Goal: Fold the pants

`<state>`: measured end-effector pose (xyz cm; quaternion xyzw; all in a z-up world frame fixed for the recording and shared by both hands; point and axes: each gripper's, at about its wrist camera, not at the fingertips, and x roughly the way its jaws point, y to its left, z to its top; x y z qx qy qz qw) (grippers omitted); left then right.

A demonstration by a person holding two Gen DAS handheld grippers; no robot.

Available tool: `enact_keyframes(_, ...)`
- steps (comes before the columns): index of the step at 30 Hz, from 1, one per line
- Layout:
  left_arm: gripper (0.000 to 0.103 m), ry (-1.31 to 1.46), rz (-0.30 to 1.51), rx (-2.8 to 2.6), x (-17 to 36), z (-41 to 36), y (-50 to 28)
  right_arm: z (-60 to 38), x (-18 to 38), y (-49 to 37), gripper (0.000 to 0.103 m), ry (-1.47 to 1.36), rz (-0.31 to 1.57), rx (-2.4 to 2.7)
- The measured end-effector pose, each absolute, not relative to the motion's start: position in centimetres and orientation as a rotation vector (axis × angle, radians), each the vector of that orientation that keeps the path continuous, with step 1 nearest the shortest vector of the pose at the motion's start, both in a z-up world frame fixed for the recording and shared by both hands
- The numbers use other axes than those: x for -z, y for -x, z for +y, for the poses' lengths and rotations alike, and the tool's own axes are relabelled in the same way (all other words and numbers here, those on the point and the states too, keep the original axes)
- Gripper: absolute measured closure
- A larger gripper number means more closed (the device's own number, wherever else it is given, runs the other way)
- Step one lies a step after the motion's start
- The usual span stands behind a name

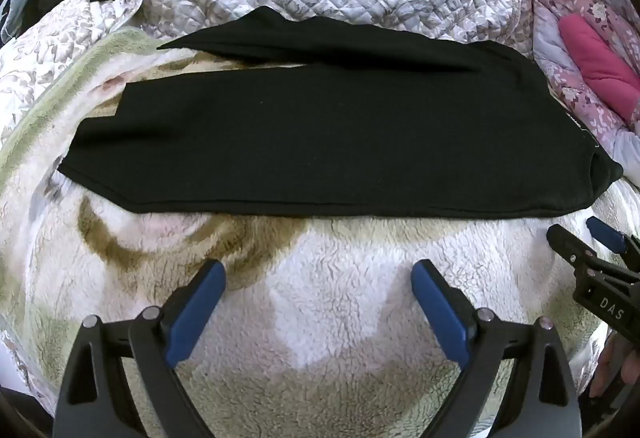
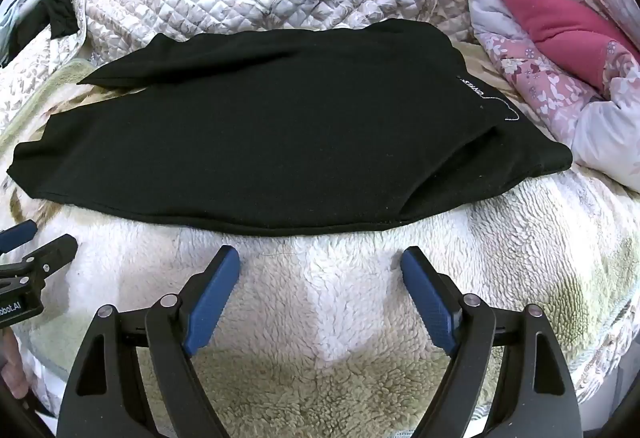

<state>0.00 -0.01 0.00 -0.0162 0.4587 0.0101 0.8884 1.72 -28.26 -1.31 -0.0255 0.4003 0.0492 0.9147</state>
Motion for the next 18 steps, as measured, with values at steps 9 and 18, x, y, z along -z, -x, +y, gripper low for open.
enact_keyframes(9,0.007,0.033,0.952,-0.021,-0.01,-0.01,0.00,-28.21,1.25,-1.87,0.020,0.054,0.826,-0.102)
enact_keyframes(18,0.007,0.031,0.951,-0.022,-0.01,-0.01,0.00,-28.30,1.32,-1.72,0.020,0.051,0.822,-0.103)
